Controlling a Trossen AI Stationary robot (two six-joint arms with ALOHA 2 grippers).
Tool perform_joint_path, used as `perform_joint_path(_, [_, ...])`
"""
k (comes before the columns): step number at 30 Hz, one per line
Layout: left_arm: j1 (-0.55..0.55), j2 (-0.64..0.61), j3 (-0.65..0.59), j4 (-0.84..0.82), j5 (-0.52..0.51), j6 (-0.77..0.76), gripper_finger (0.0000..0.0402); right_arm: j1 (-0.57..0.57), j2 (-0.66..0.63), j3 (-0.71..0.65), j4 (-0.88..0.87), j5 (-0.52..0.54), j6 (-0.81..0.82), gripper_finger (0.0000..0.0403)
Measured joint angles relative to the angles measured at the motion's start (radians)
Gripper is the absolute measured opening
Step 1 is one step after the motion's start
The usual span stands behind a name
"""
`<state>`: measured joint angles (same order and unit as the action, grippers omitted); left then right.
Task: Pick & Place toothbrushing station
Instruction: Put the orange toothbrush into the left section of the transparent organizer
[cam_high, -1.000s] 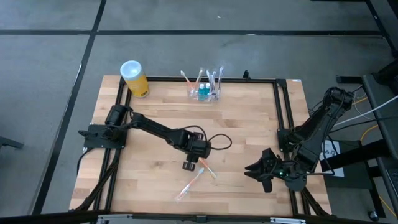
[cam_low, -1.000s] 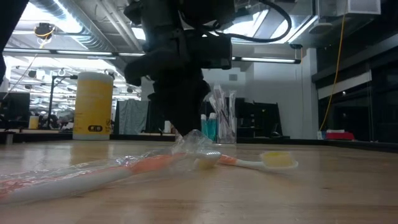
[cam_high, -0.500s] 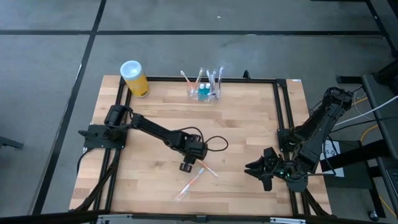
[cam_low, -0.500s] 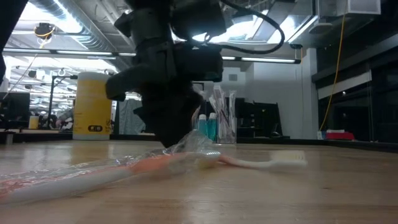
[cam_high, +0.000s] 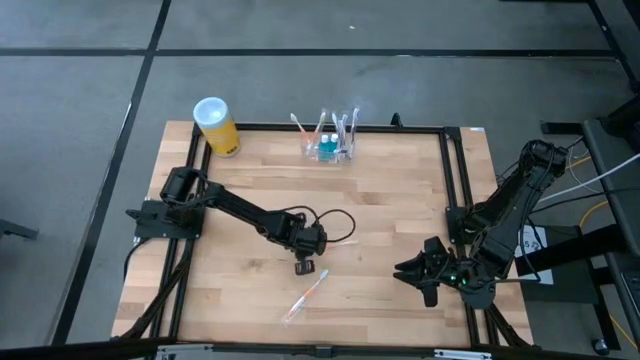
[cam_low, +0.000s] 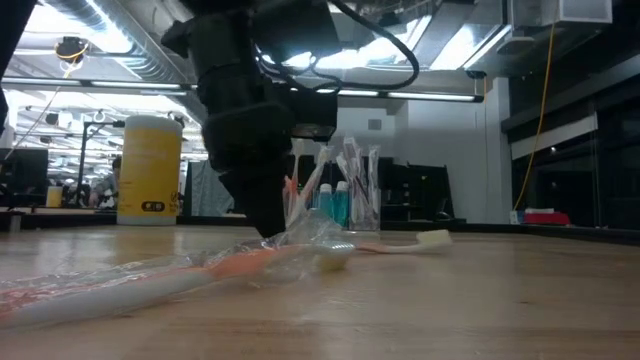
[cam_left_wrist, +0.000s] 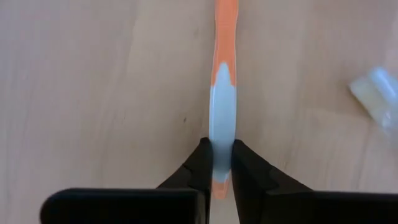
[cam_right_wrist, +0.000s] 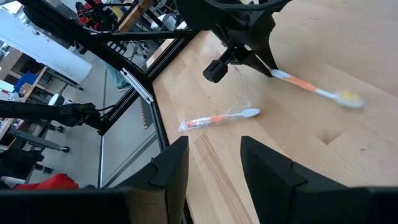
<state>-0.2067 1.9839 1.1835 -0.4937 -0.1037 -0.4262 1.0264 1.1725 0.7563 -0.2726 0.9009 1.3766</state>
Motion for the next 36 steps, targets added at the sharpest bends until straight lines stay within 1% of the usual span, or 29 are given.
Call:
perform_joint_path(3, [-0.013,0.000,0.000,-0.015,-0.039,-0.145,0.0039,0.000,0.000,0.000,0.000,0.000,-0.001,0.0149])
perform_joint_path(6, [-0.032,0.000,0.000,-0.029,-0.055,-0.233,0.0040,0.000,0.000,0.000,0.000,0.000,-0.005,0.0149])
perform_joint_path(8, [-0.055,-0.004,0.000,-0.043,-0.070,-0.287,0.0037,0.000,0.000,0.000,0.000,0.000,-0.011,0.0149])
perform_joint_path(12, [-0.121,-0.015,-0.002,-0.126,-0.103,-0.427,0.0036,0.004,0.000,0.000,0.000,0.000,-0.021,0.0149])
perform_joint_path(15, [-0.185,-0.035,-0.012,-0.177,-0.118,-0.542,0.0053,0.012,0.000,0.000,0.000,0.002,-0.024,0.0149])
perform_joint_path(18, [-0.242,-0.082,-0.021,-0.217,-0.124,-0.646,0.0073,0.022,0.000,0.000,-0.003,0.035,-0.027,0.0149])
perform_joint_path(20, [-0.261,-0.120,-0.030,-0.260,-0.109,-0.695,0.0086,0.023,0.000,0.000,-0.005,0.049,-0.027,0.0149])
perform_joint_path(25, [-0.267,-0.207,-0.021,-0.261,-0.247,-0.705,0.0112,0.023,-0.001,0.000,-0.005,0.053,-0.043,0.0149])
perform_joint_path(28, [-0.254,-0.230,-0.023,-0.244,-0.258,-0.675,0.0127,0.023,-0.001,0.000,-0.005,0.053,-0.050,0.0149])
perform_joint_path(30, [-0.242,-0.241,-0.021,-0.214,-0.273,-0.629,0.0136,0.023,-0.001,0.000,-0.005,0.055,-0.050,0.0149])
perform_joint_path(32, [-0.223,-0.236,-0.021,-0.158,-0.263,-0.545,0.0142,0.023,-0.001,0.000,-0.005,0.063,-0.055,0.0149])
perform_joint_path(34, [-0.194,-0.222,-0.019,-0.078,-0.211,-0.460,0.0146,0.023,-0.001,0.000,-0.005,0.078,-0.060,0.0149])
perform_joint_path(36, [-0.166,-0.199,-0.018,-0.046,-0.158,-0.416,0.0147,0.023,-0.001,0.000,-0.006,0.087,-0.061,0.0149])
